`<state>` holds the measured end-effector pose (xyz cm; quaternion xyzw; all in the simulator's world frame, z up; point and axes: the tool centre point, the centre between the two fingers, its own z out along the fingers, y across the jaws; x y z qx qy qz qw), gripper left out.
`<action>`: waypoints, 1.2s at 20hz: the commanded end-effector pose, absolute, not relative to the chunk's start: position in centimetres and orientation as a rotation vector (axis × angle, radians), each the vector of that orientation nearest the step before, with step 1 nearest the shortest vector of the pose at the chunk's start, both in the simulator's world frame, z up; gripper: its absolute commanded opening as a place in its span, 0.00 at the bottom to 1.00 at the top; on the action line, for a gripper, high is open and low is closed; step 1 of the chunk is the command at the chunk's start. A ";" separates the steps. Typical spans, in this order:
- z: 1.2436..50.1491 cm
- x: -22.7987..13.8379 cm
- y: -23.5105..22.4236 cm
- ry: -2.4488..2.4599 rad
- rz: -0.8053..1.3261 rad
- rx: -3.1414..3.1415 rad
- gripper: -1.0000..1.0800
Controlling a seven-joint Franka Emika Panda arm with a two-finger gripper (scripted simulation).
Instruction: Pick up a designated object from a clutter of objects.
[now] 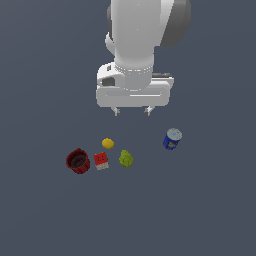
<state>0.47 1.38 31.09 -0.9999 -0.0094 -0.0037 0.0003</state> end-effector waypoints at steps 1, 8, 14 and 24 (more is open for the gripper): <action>31.1 0.5 1.4 -0.029 -0.011 -3.141 0.96; 31.5 1.0 4.0 -0.115 -0.040 -3.120 0.96; 31.5 1.0 4.2 -0.117 -0.042 -3.119 0.96; 29.8 1.0 5.8 -0.012 -0.037 -3.126 0.96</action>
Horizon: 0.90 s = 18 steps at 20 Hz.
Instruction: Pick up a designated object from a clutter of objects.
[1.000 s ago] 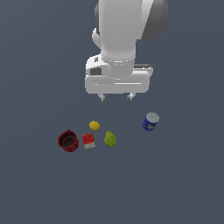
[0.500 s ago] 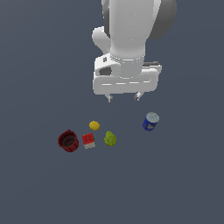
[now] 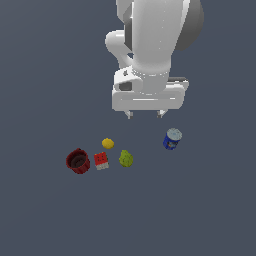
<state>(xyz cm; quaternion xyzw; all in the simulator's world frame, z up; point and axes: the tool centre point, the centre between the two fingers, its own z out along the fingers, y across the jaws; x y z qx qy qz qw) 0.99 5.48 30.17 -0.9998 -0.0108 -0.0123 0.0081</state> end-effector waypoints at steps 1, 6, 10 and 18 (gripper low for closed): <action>29.5 1.0 6.1 0.006 -0.036 -3.127 0.96; 27.8 0.8 7.7 0.112 -0.032 -3.129 0.96; 26.2 0.5 9.3 0.215 -0.029 -3.128 0.96; 22.9 -0.4 12.4 0.420 -0.024 -3.113 0.96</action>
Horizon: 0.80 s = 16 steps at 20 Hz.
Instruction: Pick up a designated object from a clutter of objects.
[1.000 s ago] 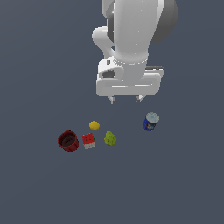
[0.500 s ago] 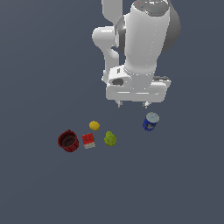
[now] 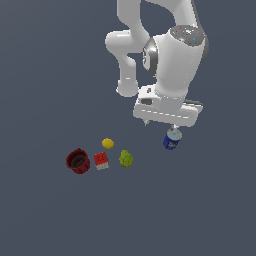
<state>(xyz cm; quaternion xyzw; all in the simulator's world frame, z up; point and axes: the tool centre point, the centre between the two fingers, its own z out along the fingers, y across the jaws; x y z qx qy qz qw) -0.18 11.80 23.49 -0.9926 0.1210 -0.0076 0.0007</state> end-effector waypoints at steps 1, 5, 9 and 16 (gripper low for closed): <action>22.5 -0.5 12.8 0.445 -0.023 -3.110 0.96; 20.9 -1.1 14.3 0.546 -0.021 -3.095 0.96; 19.3 -1.9 15.9 0.646 -0.018 -3.077 0.96; 16.6 -3.4 18.5 0.818 -0.013 -3.036 0.96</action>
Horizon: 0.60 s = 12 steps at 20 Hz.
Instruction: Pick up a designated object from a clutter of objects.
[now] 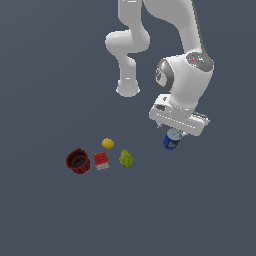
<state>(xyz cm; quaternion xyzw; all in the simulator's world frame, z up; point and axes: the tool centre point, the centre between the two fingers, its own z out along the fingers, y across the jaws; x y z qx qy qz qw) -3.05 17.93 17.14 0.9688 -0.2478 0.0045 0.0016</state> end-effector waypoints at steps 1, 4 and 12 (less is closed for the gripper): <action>16.2 -3.6 18.9 -0.840 0.012 3.024 0.96; 15.1 -4.4 19.9 -0.908 0.010 3.005 0.96; 13.2 -5.9 21.8 -1.034 0.003 2.966 0.96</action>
